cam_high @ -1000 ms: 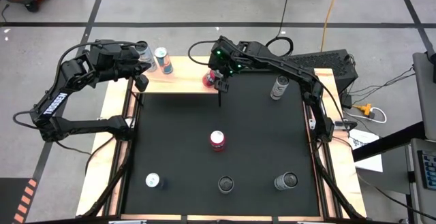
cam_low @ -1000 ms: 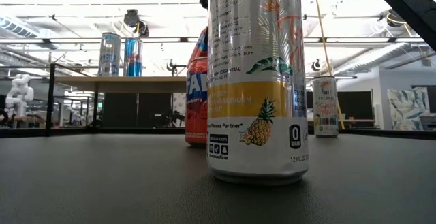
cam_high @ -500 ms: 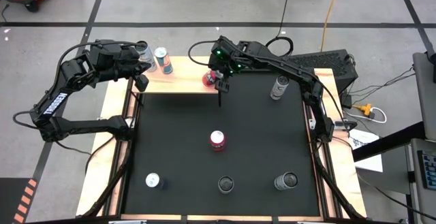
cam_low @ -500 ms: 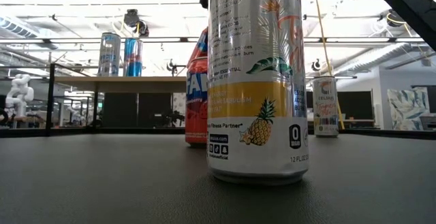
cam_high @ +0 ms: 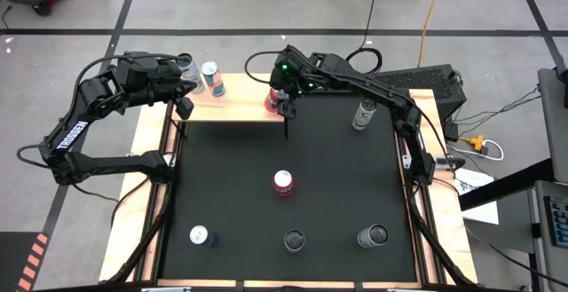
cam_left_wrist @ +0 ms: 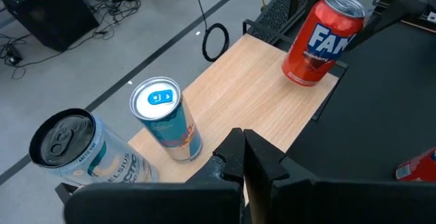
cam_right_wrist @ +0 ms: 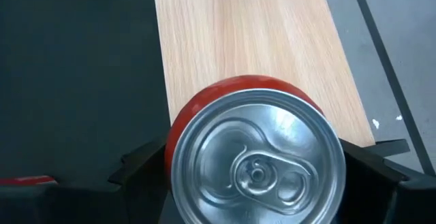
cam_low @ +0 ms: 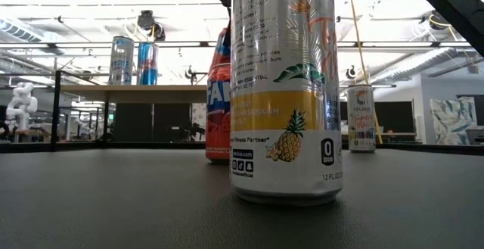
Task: Place canned beverage on shelf
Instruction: Put the right red soda can on the shelf
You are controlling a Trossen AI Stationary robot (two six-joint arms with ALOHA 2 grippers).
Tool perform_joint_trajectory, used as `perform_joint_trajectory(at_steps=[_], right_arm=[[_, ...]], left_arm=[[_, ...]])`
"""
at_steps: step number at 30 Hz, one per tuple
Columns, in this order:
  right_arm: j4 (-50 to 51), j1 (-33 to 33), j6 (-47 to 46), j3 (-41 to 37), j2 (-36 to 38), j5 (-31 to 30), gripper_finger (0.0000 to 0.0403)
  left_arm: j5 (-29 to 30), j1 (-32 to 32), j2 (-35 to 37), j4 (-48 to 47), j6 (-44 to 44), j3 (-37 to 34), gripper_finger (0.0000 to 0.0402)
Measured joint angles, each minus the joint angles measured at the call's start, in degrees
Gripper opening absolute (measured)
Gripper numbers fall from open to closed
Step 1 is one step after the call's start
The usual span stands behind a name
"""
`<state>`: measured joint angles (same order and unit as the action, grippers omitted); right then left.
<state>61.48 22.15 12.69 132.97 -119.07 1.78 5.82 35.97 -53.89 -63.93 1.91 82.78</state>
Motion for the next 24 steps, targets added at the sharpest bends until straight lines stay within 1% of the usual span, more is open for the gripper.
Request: perform_joint_trajectory(at_steps=[4, 7, 10, 24], right_arm=[[0.3, 0.0, -0.7, 0.0, 0.0, 0.1, 0.0309], [0.0, 0.0, -1.0, 0.0, 0.0, 2.8, 0.0309], [-1.3, 0.0, -1.5, 0.0, 0.0, 4.2, 0.0309], [-2.0, 0.0, -1.7, 0.0, -0.8, 4.4, 0.0309]], left_arm=[[0.0, 0.0, 0.0, 0.0, 0.0, 0.0, 0.0001], [0.0, 0.0, 0.0, 0.0, 0.0, 0.0, 0.0001], [0.0, 0.0, 0.0, 0.0, 0.0, 0.0, 0.0001], [0.0, 0.0, 0.0, -0.1, 0.0, 0.0, 0.0001]])
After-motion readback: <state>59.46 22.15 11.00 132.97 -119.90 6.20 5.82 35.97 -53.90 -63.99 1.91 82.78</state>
